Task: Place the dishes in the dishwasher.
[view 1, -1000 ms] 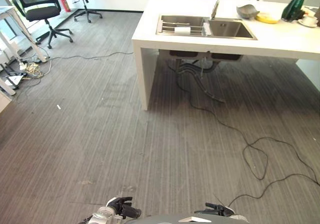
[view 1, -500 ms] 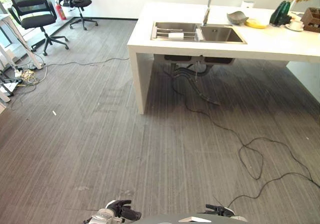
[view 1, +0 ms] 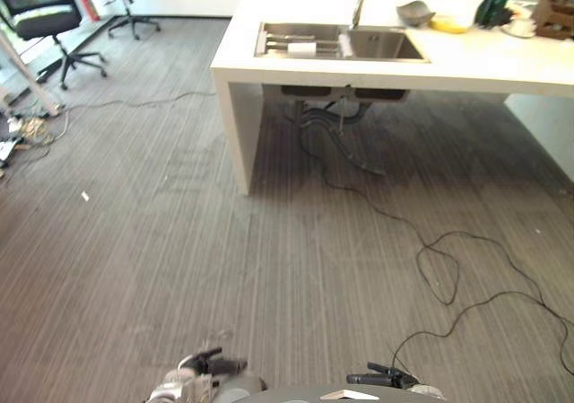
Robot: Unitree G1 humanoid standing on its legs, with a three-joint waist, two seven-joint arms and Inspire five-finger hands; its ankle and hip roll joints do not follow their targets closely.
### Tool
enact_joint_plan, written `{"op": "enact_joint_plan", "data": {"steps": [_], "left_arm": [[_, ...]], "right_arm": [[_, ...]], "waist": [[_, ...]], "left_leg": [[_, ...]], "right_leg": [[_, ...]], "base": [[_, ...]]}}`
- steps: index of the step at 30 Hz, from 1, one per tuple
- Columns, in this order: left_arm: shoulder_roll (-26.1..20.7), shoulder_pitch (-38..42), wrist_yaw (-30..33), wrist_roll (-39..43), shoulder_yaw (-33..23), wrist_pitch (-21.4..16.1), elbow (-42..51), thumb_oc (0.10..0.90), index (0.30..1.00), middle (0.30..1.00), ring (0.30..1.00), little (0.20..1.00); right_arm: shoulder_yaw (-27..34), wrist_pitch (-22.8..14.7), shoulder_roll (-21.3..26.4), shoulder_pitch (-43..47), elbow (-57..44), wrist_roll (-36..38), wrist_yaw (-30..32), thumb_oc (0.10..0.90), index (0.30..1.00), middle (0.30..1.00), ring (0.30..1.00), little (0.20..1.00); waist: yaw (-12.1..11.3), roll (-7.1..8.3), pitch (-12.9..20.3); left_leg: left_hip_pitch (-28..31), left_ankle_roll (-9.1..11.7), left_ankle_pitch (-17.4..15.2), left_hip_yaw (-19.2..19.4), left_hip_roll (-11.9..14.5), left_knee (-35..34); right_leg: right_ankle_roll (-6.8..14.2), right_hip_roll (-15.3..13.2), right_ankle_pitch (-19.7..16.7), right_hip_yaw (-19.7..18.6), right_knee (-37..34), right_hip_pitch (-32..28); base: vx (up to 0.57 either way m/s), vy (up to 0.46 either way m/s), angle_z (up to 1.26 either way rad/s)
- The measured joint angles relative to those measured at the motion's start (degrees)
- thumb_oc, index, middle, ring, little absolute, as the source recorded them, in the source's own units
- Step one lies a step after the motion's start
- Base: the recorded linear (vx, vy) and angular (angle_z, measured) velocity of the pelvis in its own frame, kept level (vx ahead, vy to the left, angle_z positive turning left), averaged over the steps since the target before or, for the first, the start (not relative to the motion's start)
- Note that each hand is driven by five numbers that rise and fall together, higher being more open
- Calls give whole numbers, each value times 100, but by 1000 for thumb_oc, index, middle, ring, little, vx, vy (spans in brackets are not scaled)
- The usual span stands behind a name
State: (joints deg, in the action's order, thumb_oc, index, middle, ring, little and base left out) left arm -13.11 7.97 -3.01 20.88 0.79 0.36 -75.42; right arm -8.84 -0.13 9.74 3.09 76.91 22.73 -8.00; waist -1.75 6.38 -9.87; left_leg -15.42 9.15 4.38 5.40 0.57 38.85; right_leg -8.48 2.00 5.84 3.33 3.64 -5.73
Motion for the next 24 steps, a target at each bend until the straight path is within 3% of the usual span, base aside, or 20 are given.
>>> {"op": "enact_joint_plan", "data": {"steps": [1, 3, 4, 5, 6, 7, 8, 10, 11, 13, 14, 15, 16, 17, 18, 19, 20, 21, 22, 24], "left_arm": [[8, 40, 3, 262, 12, -67, 147, 800, 900, 900, 900, 900], [30, 81, 78, 373, 100, -105, 199, 800, 900, 900, 900, 900], [151, 33, 113, 357, 115, -111, 130, 800, 900, 900, 900, 900], [199, -18, 129, 356, 49, -129, 143, 800, 900, 900, 900, 900], [282, -38, 149, 426, -96, -91, 27, 800, 900, 900, 900, 900], [268, -48, 148, 425, -48, -101, -50, 800, 900, 900, 900, 900], [259, -73, 139, 420, -44, -147, -97, 800, 900, 900, 900, 900], [233, -20, 154, 425, -234, -160, -126, 800, 900, 900, 900, 900], [233, -20, 154, 425, -234, -160, -126, 800, 900, 900, 900, 900], [133, -171, 360, 282, -350, -139, 74, 800, 900, 900, 900, 900], [159, -357, 505, 240, -458, -228, 178, 800, 900, 900, 900, 900], [62, -406, 638, 356, -667, -223, 259, 800, 900, 900, 900, 900], [60, -568, 884, 471, -1062, -238, 557, 800, 900, 900, 900, 900], [-46, -586, 1253, 564, -905, -304, 868, 800, 900, 900, 900, 900], [-212, -627, 1466, 559, -686, -437, 1248, 800, 900, 900, 900, 900], [-330, -549, 1524, 554, -563, -600, 1465, 800, 900, 900, 900, 900], [-479, -367, 1989, 530, -536, -386, 2329, 800, 900, 900, 900, 900], [-745, -186, 2269, 518, -422, -417, 3025, 800, 900, 900, 900, 900], [-1109, 301, 2451, 286, -67, -774, 3199, 800, 900, 900, 900, 900], [-1302, 779, 2761, -112, -309, -1033, 4195, 800, 900, 900, 900, 900]], "right_arm": [[3, 12, 12, 48, 73, 19, 7, 800, 900, 900, 900, 900], [-29, 49, 22, 180, 213, -4, 73, 800, 900, 900, 900, 900], [-2, 60, 118, 274, 336, -17, 79, 800, 900, 900, 900, 900], [-23, 157, 206, 351, 370, -26, 65, 800, 900, 900, 900, 900], [-33, 111, 238, 271, 319, -24, 100, 800, 900, 900, 900, 900], [-36, 134, 253, 160, 338, -26, 121, 800, 900, 900, 900, 900], [-80, 155, 260, 178, 476, -54, 118, 800, 900, 900, 900, 900], [-89, 154, 249, 224, 637, -134, 120, 800, 900, 900, 900, 900], [-89, 154, 249, 224, 637, -134, 120, 800, 900, 900, 900, 900], [-72, 151, 216, 80, 833, -124, 135, 800, 900, 900, 900, 900], [-23, 110, 286, -40, 792, -115, 172, 800, 900, 900, 900, 900], [148, 115, 237, -267, 587, -104, 220, 800, 900, 900, 900, 900], [252, 48, 180, -403, 459, -76, 247, 800, 900, 900, 900, 900], [245, -12, 162, -576, 268, -12, 261, 800, 900, 900, 900, 900], [272, -19, 145, -636, 153, -12, 264, 800, 900, 900, 900, 900], [268, -39, 132, -641, 128, -11, 268, 800, 900, 900, 900, 900], [338, -84, 182, -662, -265, 0, 318, 800, 900, 900, 900, 900], [493, -173, 210, -608, -561, 12, 288, 800, 900, 900, 900, 900], [643, -311, 223, -642, -670, 68, 321, 800, 900, 900, 900, 900], [703, -413, 474, -629, -914, 232, 281, 800, 900, 900, 900, 900]], "waist": [[-136, 5, -114], [-106, -70, -111], [-173, -390, -95], [-376, -459, -156], [-298, -585, -162], [-260, -586, -133], [-380, -627, -64], [-588, -442, -21], [-588, -442, -21], [-613, -101, 232], [-623, -228, 470], [-551, -56, 506], [-484, 16, 621], [-450, -26, 670], [-455, 23, 697], [-435, 42, 716], [-256, -20, 592], [-14, -74, 437], [253, -272, 229], [268, -669, 79]], "left_leg": [[-403, -74, 82, 47, 51, 400], [-515, -312, 47, 700, 284, -1301], [-365, -392, 100, 841, 530, -2485], [-190, -411, 225, 802, 618, -3361], [-126, -374, 329, 798, 600, -3842], [-75, -403, 490, 778, 550, -4141], [-74, -364, 459, 722, 552, -4478], [-76, -519, 512, 825, 461, -4431], [-76, -519, 512, 825, 461, -4431], [102, -969, 547, 1046, 31, -4082], [391, -1314, 766, 946, -144, -4221], [618, -1309, 919, 934, -224, -4161], [893, -1457, 717, 881, -291, -4314], [1205, -1571, 628, 777, -291, -4446], [1359, -1497, 542, 739, -345, -4419], [1460, -1555, 441, 721, -399, -4410], [1527, -1406, -16, 521, -409, -4216], [1587, -1435, -27, 285, -439, -4168], [1929, -1499, -108, -21, -346, -4188], [2319, -1476, -404, 47, 13, -4066]], "right_leg": [[40, -6, 22, -38, -53, -103], [578, 94, 186, 40, -533, -337], [743, 233, 412, 253, -327, -292], [303, 238, 195, 249, -196, -218], [250, 379, 138, 276, -516, -588], [257, 443, 148, 286, -777, -851], [208, 492, 237, 135, -793, -870], [256, 433, 454, -253, -873, -1196], [256, 433, 454, -253, -873, -1196], [559, 112, 715, -390, -855, -1577], [727, 161, 789, -445, -512, -1661], [879, 46, 899, -451, 42, -1686], [1023, -34, 857, -443, 998, -1376], [1433, -34, 545, -355, 2331, -924], [1659, -173, 424, -319, 3359, -439], [1735, -294, 443, -377, 3654, -202], [1992, -422, -322, -376, 4865, 547], [1982, -555, -575, -277, 6145, 1224], [1799, -622, -402, -77, 6525, 1531], [1663, -533, -49, -239, 6478, 2398]], "base": [[409, 93, 1], [506, 132, 0], [320, 91, -72], [320, 78, -66], [458, 109, -29], [448, 84, 5], [475, 84, -26], [638, 110, -79], [392, 68, -62], [433, 100, -46], [640, 166, -38], [388, 129, -14], [239, 85, 12], [307, 136, 22], [485, 218, 21], [496, 219, 23], [541, 224, 58], [252, 96, 113], [383, 112, 93], [438, 19, 20]]}}
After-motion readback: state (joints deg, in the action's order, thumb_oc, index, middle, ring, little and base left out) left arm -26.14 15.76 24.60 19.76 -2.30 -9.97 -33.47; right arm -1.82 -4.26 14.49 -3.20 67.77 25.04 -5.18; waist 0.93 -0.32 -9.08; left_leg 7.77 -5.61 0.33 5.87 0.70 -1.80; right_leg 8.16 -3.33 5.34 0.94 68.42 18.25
